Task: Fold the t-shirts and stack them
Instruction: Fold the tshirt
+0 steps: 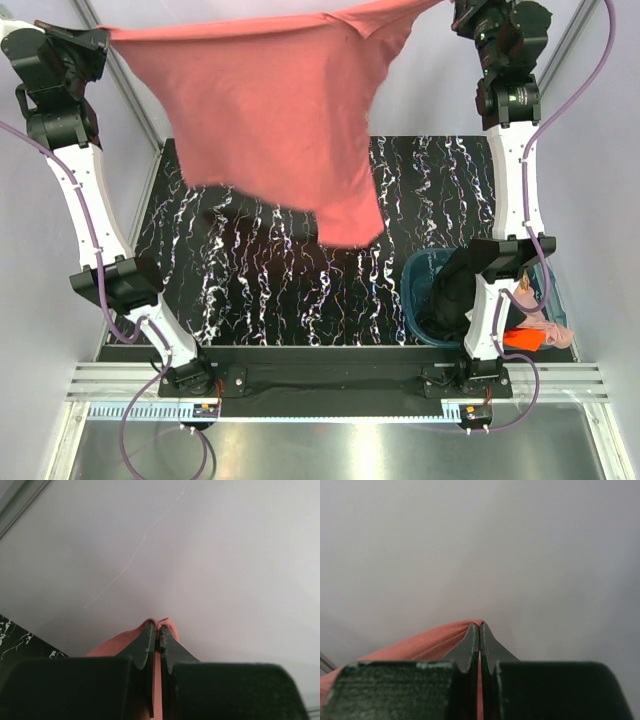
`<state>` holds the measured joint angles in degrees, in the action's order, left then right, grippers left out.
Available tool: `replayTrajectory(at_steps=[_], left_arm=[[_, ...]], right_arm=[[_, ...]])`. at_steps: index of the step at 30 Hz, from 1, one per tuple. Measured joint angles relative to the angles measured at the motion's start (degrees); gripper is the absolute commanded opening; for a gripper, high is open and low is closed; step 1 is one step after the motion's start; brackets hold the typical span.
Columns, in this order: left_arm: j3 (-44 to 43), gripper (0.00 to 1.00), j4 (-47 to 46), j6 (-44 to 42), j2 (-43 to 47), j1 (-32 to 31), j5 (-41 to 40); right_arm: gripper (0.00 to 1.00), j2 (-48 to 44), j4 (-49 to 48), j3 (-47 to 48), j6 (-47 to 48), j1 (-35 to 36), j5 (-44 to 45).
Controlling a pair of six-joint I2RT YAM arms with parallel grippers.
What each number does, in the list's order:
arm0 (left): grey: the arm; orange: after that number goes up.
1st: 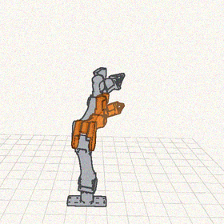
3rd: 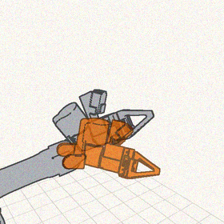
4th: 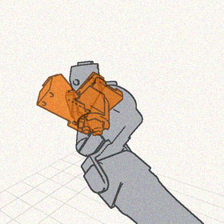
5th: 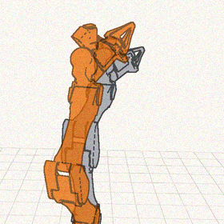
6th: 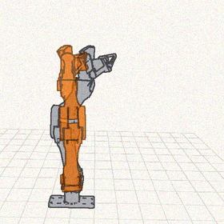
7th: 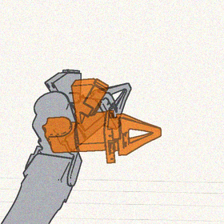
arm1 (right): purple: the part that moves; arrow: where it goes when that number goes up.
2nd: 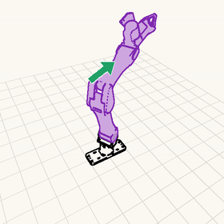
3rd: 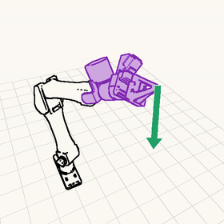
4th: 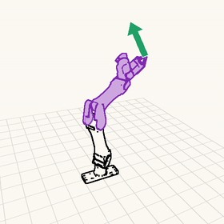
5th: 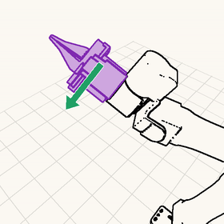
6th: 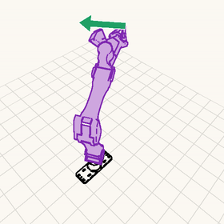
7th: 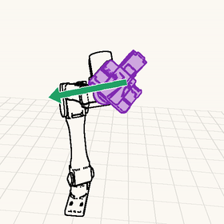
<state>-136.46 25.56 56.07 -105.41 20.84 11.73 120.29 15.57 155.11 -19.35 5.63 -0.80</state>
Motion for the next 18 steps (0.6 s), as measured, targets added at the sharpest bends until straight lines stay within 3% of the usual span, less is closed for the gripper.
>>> replayTrajectory(at_steps=[9, 18], left_arm=[[2.84, 0.0, -2.93, 0.26, 4.35, -0.17, 0.0], [5.79, 0.0, -0.72, -2.71, 14.23, 0.04, -0.61]], right_arm=[[0.0, -3.5, -2.27, -0.44, -0.98, -0.5, -0.55], [0.0, -13.86, -1.57, -6.75, -0.81, -1.29, -0.39]])
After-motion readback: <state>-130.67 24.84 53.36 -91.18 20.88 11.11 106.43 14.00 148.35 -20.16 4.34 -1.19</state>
